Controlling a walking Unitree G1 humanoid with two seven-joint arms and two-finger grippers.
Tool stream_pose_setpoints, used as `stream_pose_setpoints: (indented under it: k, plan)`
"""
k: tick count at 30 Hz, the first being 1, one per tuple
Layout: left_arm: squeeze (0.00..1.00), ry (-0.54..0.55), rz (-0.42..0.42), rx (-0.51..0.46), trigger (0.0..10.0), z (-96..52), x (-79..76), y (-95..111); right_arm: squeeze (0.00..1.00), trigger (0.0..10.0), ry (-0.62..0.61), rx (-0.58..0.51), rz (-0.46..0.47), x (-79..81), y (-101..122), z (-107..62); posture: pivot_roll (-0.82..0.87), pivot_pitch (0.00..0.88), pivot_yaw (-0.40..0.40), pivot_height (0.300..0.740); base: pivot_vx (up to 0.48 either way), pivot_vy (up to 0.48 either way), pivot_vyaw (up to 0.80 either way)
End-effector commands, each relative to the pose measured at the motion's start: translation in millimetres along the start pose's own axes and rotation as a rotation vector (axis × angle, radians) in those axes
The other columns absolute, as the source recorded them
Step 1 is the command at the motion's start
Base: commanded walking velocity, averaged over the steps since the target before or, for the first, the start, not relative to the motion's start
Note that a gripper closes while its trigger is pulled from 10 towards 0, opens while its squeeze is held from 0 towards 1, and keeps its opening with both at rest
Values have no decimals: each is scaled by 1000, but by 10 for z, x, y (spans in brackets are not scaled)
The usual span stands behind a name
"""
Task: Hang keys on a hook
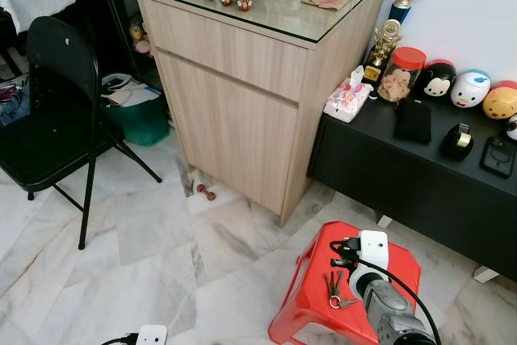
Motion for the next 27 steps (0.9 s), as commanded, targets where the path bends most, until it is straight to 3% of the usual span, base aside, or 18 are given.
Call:
stream_pose_setpoints:
  k: [1,13,21,27]
  plan:
    - [0,-33,-3,30,10000,-19,-95,-98,0,10000,-31,16,19,-81,-51,-20,138,119,-41,740,0,0,-675]
    - [0,-35,-4,32,10000,-22,-84,-105,0,10000,-18,-15,46,-52,-10,-16,144,120,-40,740,0,0,-622]
    - [0,-36,-2,35,10000,-22,-91,-110,0,10000,-30,-87,70,-81,120,-18,144,115,-38,740,0,0,0]
    - [0,-38,0,38,10000,-25,-102,-120,0,10000,-61,-96,19,-121,167,-15,146,110,-37,731,0,0,0]
Point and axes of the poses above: a point about 5 cm out from each wrist's last joint towards the gripper, its own z axis pointing out of the wrist towards the gripper, its own y axis along the axis of the wrist's last joint, x = y × z, the point moved 5 cm from there along z, pointing out of the wrist towards the gripper, and after that the axes turned 14 degrees about z, right-handed, at the moved point
